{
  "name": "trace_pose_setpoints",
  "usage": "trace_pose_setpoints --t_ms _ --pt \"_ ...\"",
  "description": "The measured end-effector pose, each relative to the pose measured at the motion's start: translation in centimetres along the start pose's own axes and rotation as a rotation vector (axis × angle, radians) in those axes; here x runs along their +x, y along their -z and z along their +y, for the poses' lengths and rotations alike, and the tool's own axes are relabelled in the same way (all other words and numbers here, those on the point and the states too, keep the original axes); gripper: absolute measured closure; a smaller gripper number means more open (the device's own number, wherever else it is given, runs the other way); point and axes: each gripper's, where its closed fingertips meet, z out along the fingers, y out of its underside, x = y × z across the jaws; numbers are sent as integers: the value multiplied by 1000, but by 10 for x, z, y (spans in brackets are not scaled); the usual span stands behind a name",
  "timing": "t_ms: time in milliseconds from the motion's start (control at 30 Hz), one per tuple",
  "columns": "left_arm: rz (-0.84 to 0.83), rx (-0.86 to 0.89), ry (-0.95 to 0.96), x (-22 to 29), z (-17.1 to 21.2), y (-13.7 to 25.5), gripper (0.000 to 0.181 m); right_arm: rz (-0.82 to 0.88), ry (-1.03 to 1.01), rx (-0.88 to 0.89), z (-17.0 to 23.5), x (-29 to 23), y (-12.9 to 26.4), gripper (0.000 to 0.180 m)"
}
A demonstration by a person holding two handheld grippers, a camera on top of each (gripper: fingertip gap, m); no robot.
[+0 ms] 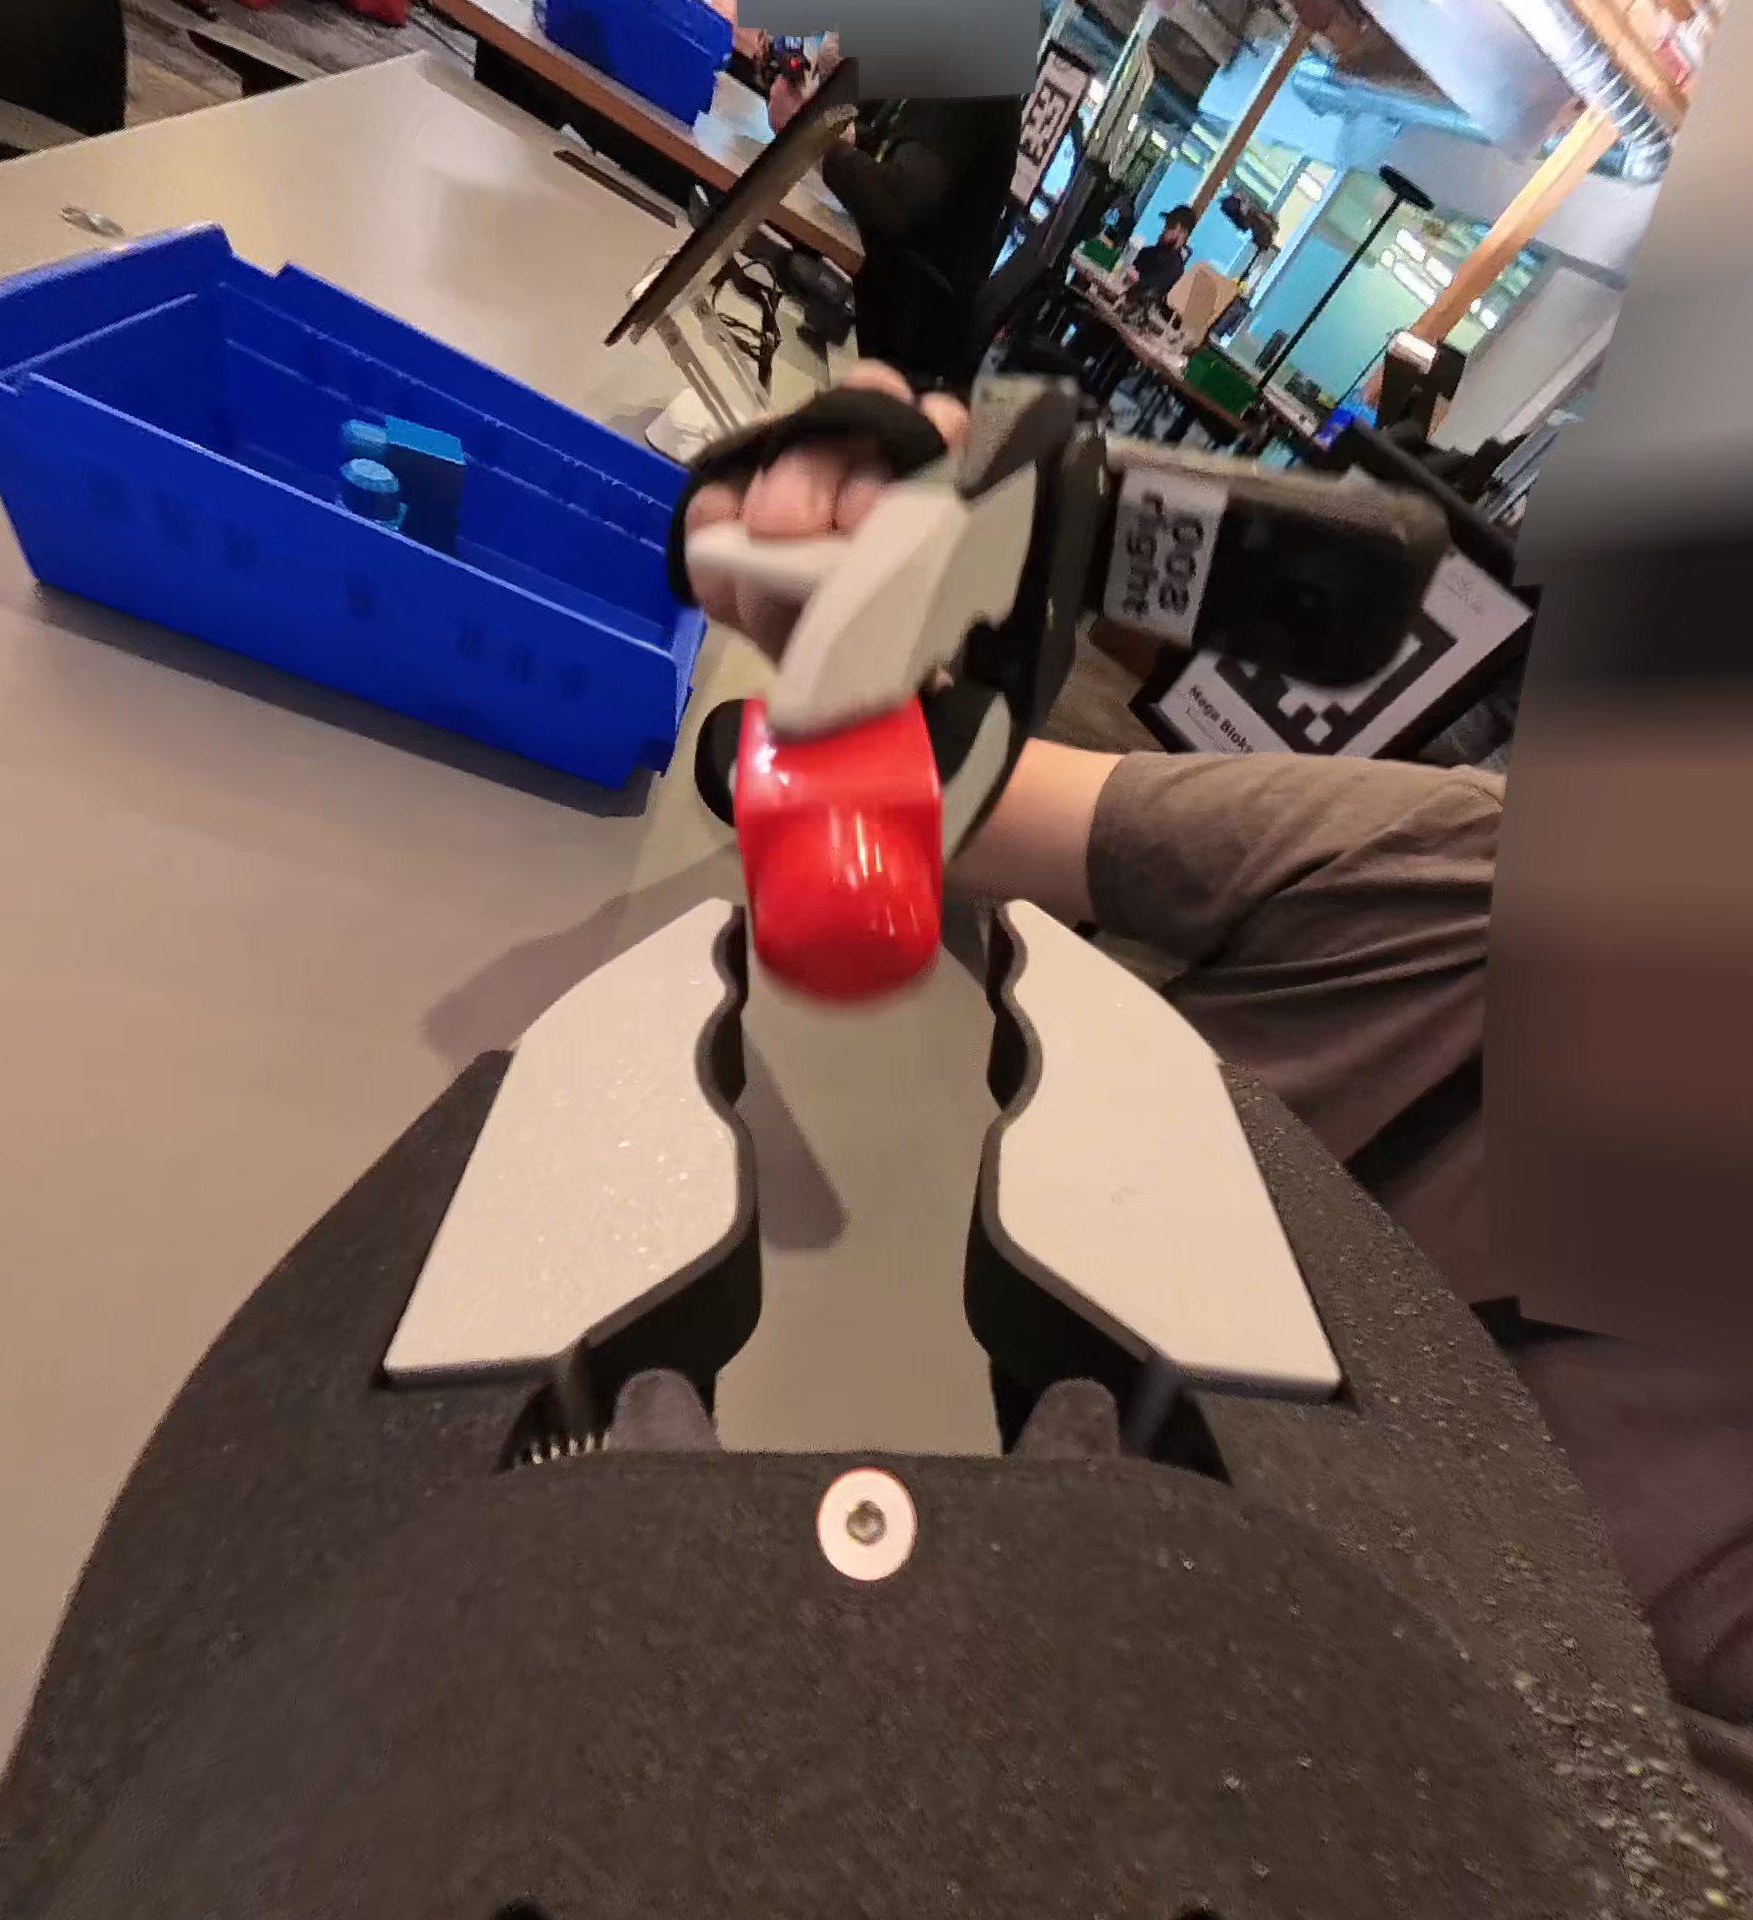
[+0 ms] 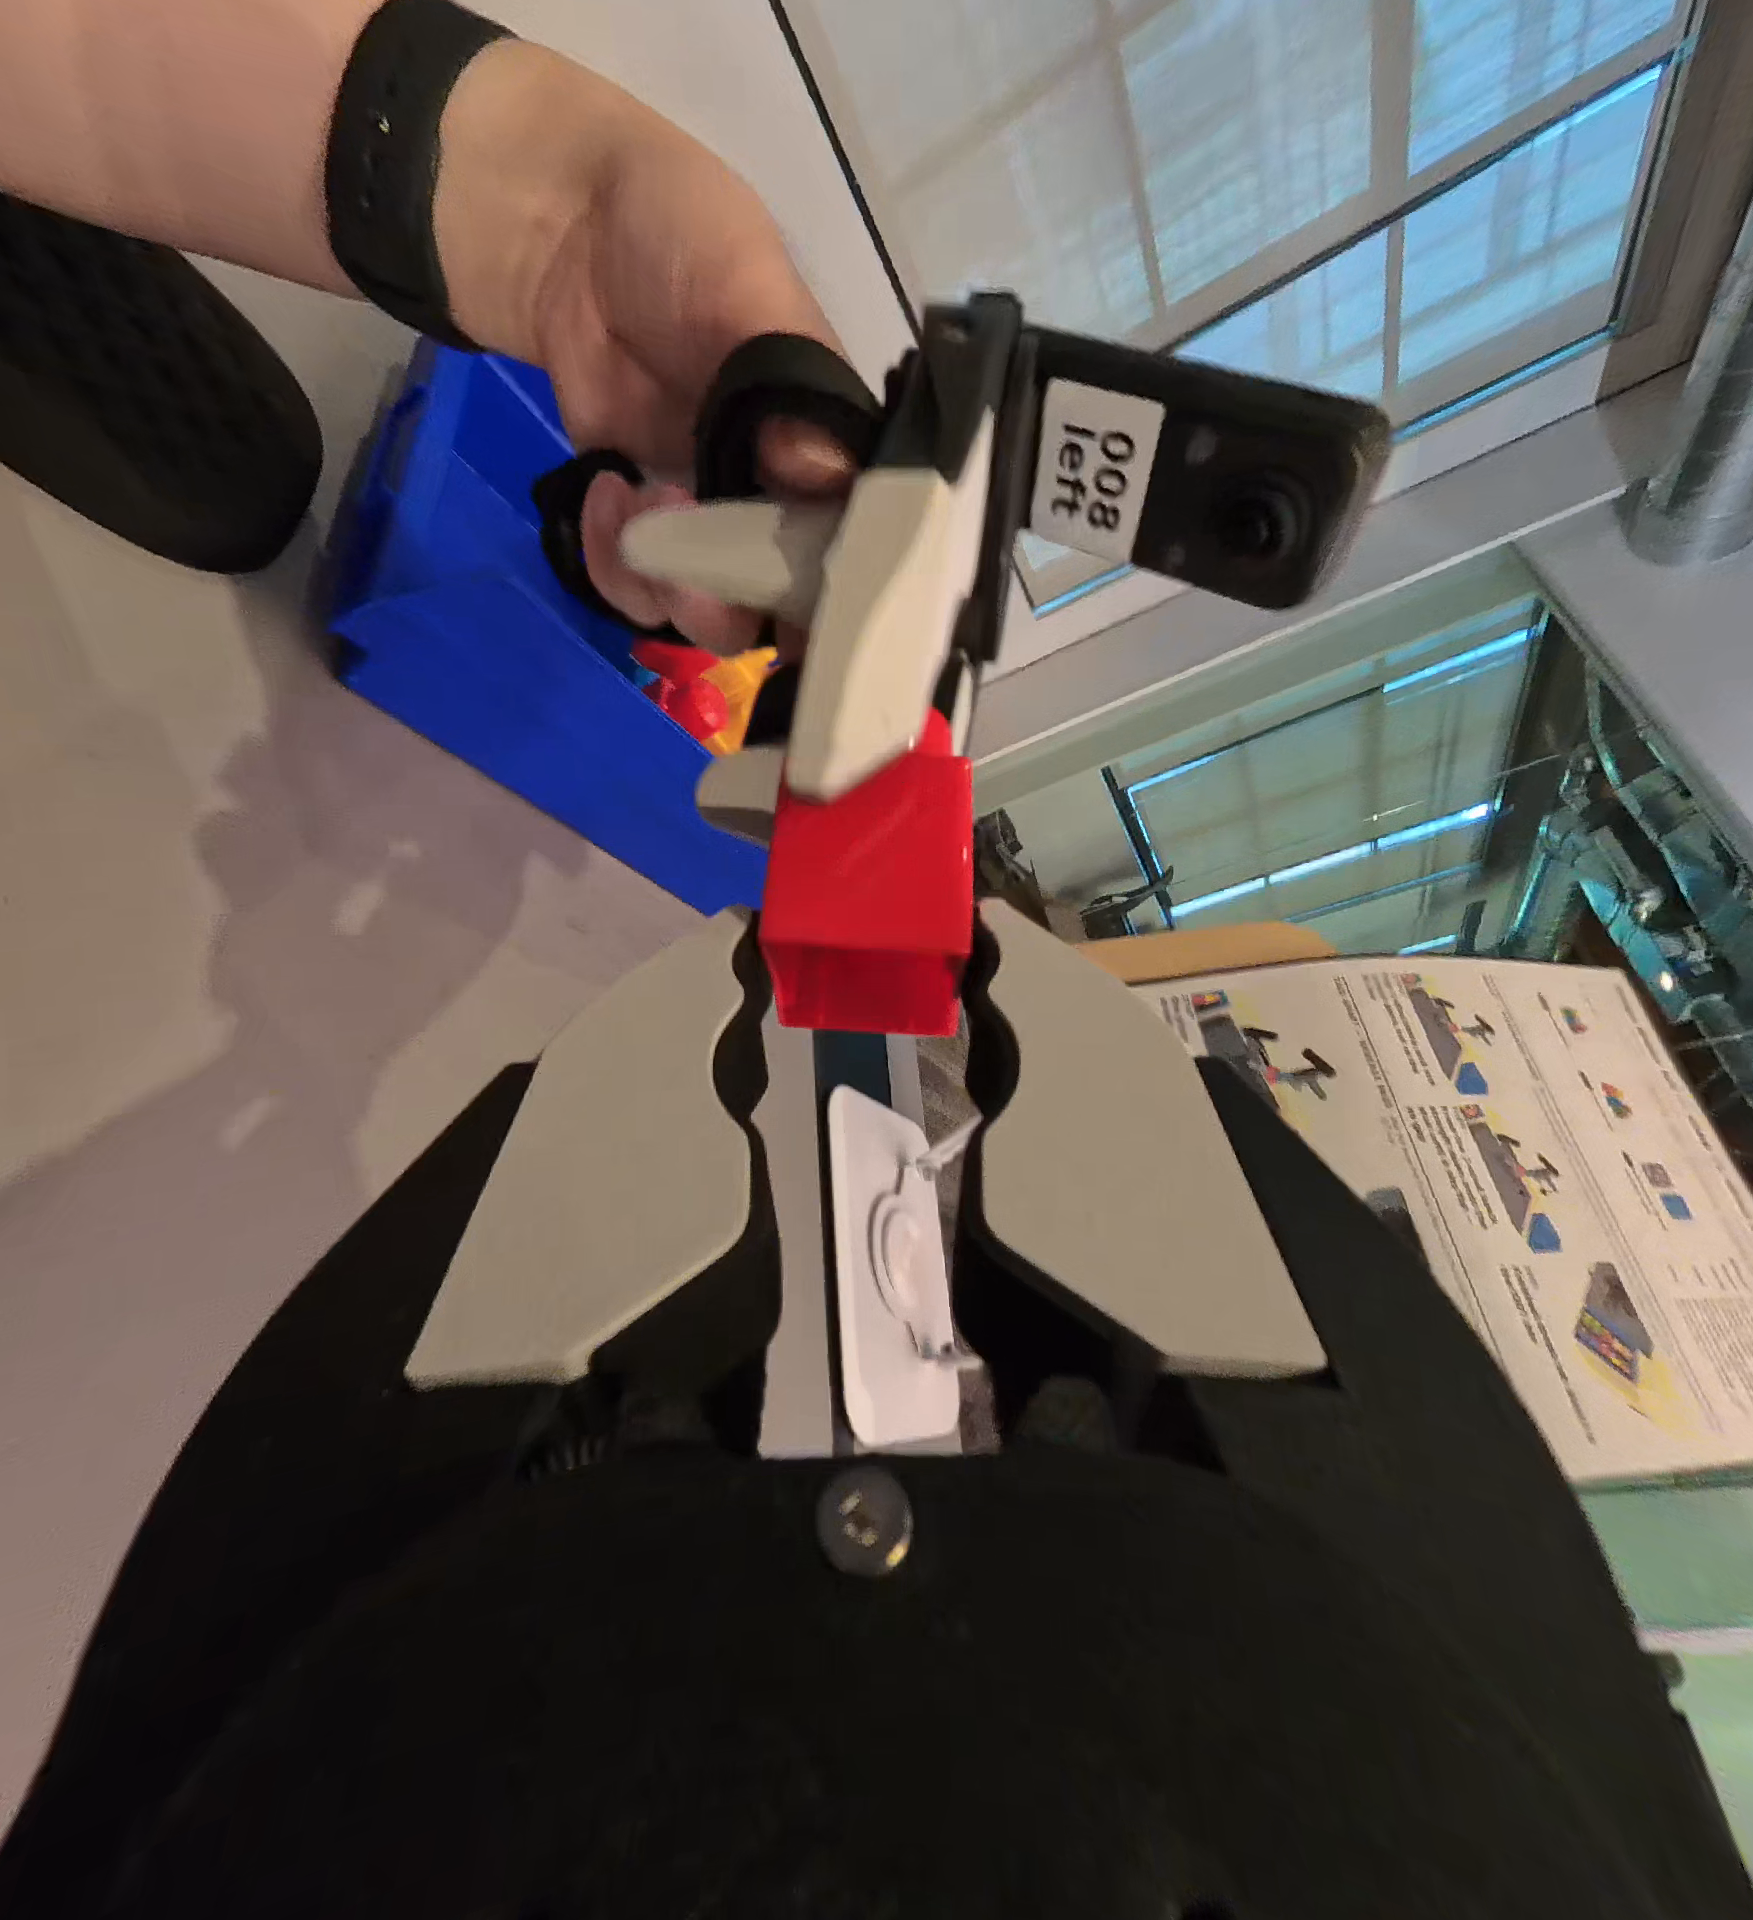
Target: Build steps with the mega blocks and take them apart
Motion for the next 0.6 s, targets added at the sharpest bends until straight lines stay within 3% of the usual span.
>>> trace_pose_setpoints --t_ms 100,167,267,367,467,600 --pt "-152 5 -83 0 -10 42 128 83 -76 -58 15 44 34 144" --pt "-434 12 -181 -20 -13 89 125 144 -207 -171 51 78 69 143" --pt "-892 -63 -280 -50 7 175 129 137 -521 -516 152 91 135 143" --pt "-1187 -362 -347 -72 64 244 136 104 -819 -881 252 57 210 143" --pt "-1284 -541 -247 -91 111 286 135 18 -1098 -1174 313 -1 272 143" --pt "-1241 -475 -12 -112 127 290 129 -135 -1342 -1213 330 -53 290 142"
